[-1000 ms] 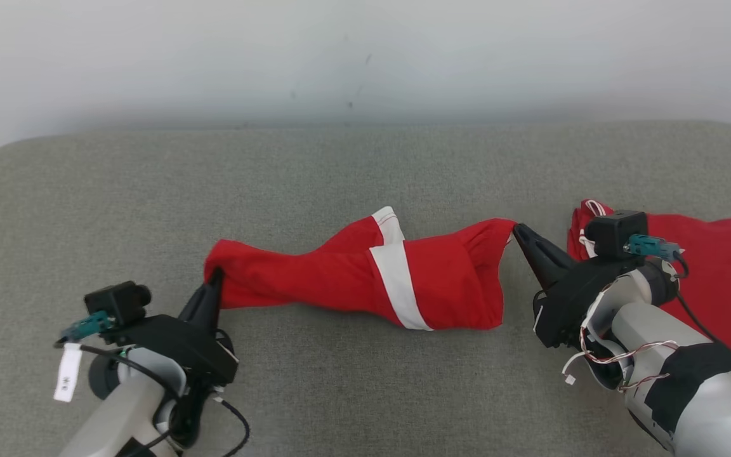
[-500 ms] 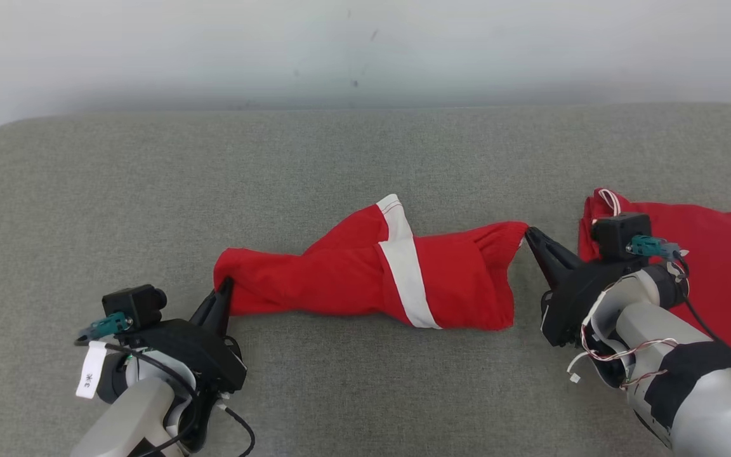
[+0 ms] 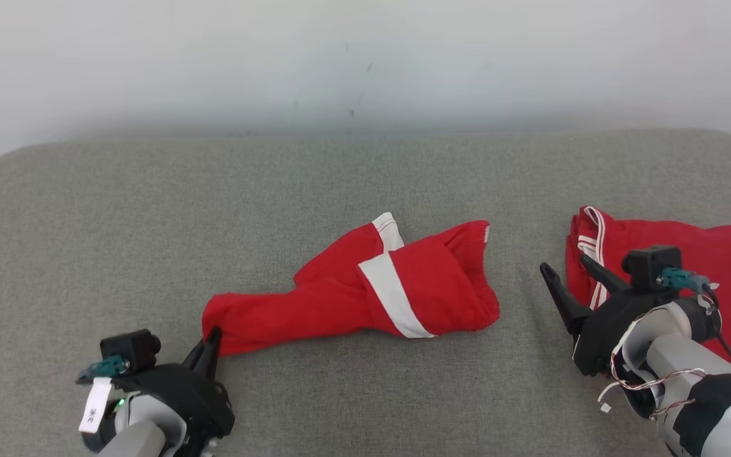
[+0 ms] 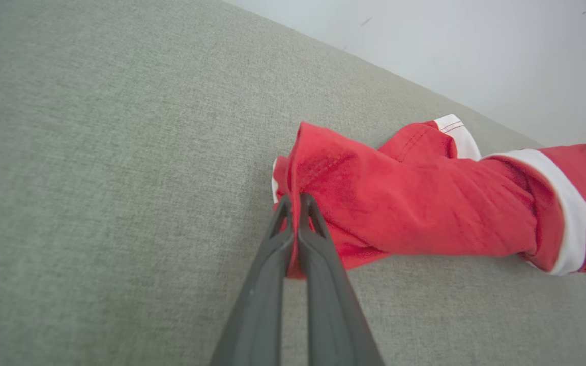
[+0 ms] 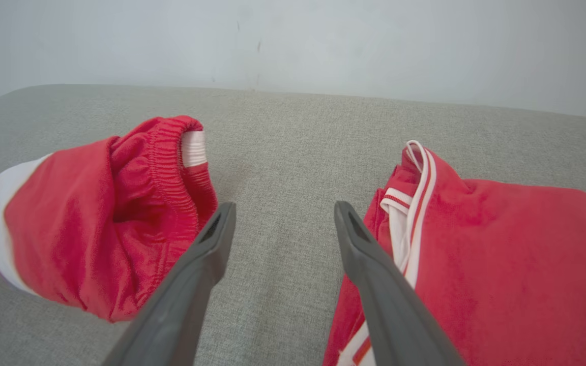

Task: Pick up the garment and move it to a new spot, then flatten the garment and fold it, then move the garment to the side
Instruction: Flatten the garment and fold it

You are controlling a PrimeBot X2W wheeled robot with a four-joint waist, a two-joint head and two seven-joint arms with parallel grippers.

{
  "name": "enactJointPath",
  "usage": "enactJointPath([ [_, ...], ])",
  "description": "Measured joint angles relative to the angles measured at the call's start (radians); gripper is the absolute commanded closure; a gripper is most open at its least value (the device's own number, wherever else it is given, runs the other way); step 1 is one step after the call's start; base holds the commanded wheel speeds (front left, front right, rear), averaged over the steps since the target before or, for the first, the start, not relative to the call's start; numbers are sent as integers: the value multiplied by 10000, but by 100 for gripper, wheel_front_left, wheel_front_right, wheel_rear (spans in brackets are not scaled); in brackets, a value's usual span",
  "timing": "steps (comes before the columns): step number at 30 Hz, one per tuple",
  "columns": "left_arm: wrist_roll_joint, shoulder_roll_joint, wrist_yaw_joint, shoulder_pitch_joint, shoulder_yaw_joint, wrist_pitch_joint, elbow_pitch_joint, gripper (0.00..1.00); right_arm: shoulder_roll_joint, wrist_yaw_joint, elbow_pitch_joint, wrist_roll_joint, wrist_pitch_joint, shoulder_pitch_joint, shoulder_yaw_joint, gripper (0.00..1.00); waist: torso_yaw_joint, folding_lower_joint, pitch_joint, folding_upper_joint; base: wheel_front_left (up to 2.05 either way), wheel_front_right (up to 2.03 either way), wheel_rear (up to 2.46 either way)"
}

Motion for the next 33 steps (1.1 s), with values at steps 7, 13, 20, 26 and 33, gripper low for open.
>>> enactJointPath([
  [7,349,161,59,610,-255,0,67,100,90,48,-654,67,-2,928,-261,0,-11,-1,-459,-1,0,0,0],
  [13,518,19,-4,1086,-673,2,-286,100,228,100,-1062,151,-2,1508,-483,0,178,-1,-682,-1,0,0,0],
  [20,529,-184,-90,1479,-966,196,-717,100,380,136,-1430,230,-2,1782,-445,0,476,0,-753,0,0,0,0],
  [26,1030,144,899,1127,-537,13,-1390,0,761,234,-1735,807,115,2383,-178,0,834,0,-733,0,0,0,0],
  [33,1208,27,1141,872,-520,0,-2048,0,882,278,-1254,1024,362,2361,-245,0,1188,1,-574,-1,0,0,0],
])
